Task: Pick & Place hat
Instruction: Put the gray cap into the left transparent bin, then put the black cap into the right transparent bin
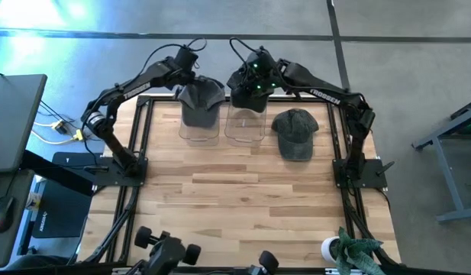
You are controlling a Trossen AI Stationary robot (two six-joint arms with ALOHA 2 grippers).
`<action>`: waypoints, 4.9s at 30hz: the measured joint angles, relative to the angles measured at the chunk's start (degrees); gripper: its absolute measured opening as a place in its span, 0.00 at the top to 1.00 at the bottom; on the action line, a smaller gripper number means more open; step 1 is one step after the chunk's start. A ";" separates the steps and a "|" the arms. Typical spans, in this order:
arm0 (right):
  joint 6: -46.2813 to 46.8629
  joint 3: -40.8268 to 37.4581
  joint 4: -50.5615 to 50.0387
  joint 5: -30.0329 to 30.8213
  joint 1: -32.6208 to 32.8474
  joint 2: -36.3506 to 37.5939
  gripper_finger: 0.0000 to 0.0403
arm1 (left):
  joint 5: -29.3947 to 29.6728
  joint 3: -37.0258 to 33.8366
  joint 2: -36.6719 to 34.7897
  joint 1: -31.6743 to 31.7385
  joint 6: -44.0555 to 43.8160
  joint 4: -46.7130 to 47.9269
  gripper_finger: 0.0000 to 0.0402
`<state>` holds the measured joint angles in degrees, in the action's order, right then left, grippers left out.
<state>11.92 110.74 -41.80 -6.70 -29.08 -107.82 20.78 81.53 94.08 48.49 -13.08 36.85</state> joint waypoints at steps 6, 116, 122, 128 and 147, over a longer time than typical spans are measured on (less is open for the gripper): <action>-0.55 -0.02 -2.07 3.14 -0.02 3.11 0.59 | -2.43 0.12 -7.34 -0.22 -0.18 0.57 1.00; -34.98 -51.29 -27.09 -19.84 -11.45 13.56 0.45 | -33.27 0.03 -10.97 -21.53 8.66 -3.83 1.00; -30.06 -52.65 -27.80 -27.64 -10.11 13.54 0.87 | -33.27 0.03 -10.97 -21.53 8.96 -3.74 1.00; -22.57 -46.46 -33.95 -34.93 -7.28 16.09 0.94 | -33.27 0.03 -10.97 -21.53 10.12 -4.13 1.00; 11.93 -33.74 -3.14 -36.04 8.92 27.35 0.97 | -48.45 0.00 -9.07 -31.93 17.74 -28.90 0.89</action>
<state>23.86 76.99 -44.94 -42.74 -20.16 -80.47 -27.67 81.53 85.02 16.56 4.67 7.95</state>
